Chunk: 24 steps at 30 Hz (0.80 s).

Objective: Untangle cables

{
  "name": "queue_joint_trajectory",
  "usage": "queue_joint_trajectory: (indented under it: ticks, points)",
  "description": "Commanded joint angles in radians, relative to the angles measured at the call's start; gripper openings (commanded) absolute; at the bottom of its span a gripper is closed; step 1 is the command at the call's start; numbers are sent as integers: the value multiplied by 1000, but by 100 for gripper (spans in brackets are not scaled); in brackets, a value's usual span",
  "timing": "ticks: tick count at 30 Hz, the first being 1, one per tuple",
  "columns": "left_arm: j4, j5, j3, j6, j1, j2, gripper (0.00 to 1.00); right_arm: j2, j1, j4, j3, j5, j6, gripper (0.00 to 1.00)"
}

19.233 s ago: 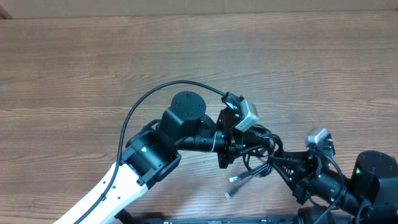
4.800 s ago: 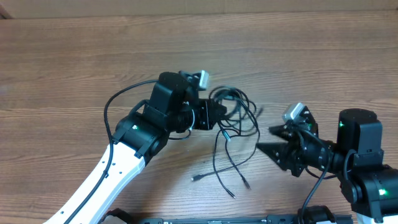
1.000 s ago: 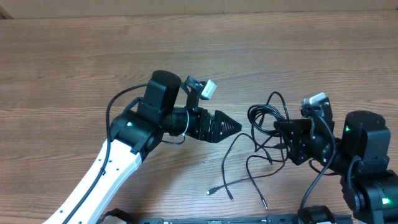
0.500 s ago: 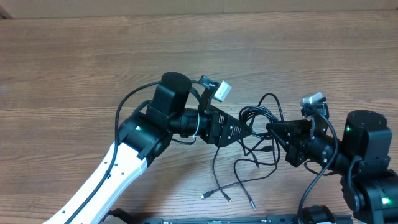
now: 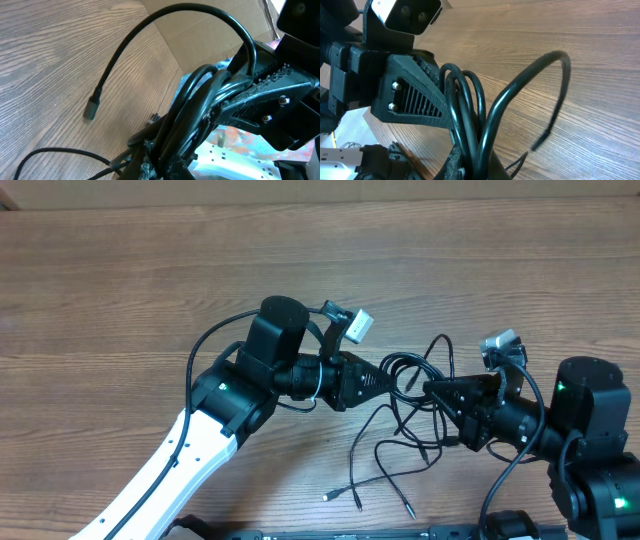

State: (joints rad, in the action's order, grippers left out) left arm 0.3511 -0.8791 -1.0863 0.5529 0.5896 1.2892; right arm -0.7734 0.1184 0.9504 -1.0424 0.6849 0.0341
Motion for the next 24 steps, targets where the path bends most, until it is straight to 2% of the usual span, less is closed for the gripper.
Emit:
queue_joint_trajectory:
  ticks: [1,2,3,4,10,17,21,24]
  points:
    - [2,27,-10,1,6,-14,4,5,-2,-8,-12,32,11,5]
    - [5,43,-10,1,6,-14,4,5,-2,-5,-12,25,11,15]
    - [9,55,-10,0,5,-14,4,5,-2,2,-12,14,11,50]
    - [15,76,-10,1,5,-14,4,5,-2,14,-12,-7,11,100]
    - [52,158,-10,-35,4,-14,4,5,-2,101,-12,-137,11,100]
    - [60,176,-10,-77,4,-14,4,5,-2,121,-12,-150,10,100]
    - [63,121,-10,-153,4,-14,4,5,-2,122,-12,-150,-74,100]
    - [63,-16,-10,-294,4,-14,4,5,-2,121,-12,-149,-169,100]
